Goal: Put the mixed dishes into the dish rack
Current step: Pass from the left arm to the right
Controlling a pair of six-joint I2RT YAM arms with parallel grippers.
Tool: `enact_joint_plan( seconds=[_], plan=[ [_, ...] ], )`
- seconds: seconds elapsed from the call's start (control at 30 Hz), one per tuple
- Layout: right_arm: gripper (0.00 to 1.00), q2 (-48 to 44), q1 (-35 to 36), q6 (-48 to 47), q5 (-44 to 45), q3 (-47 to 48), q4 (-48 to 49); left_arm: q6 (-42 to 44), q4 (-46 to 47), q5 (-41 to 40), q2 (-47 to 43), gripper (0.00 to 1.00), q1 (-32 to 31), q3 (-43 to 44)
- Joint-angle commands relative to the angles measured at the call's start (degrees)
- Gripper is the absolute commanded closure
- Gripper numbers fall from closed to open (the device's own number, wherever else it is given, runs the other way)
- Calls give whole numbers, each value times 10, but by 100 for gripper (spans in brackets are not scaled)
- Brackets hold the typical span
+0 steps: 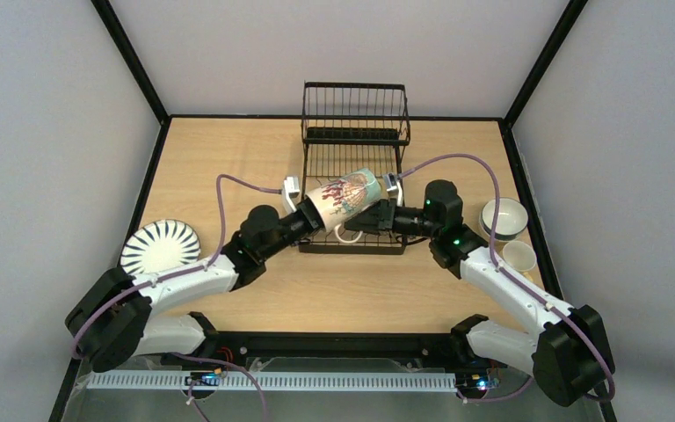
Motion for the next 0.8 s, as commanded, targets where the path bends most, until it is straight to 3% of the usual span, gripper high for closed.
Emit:
enact_joint_plan(
  seconds=[0.0,0.77],
  plan=[
    [100,-14,2,-26,8,47,118,33,-106,38,-9,42,-10,-26],
    [100,12,-6,-68,24,81,90,28,-208,10,-124,40,45,-85]
  ],
)
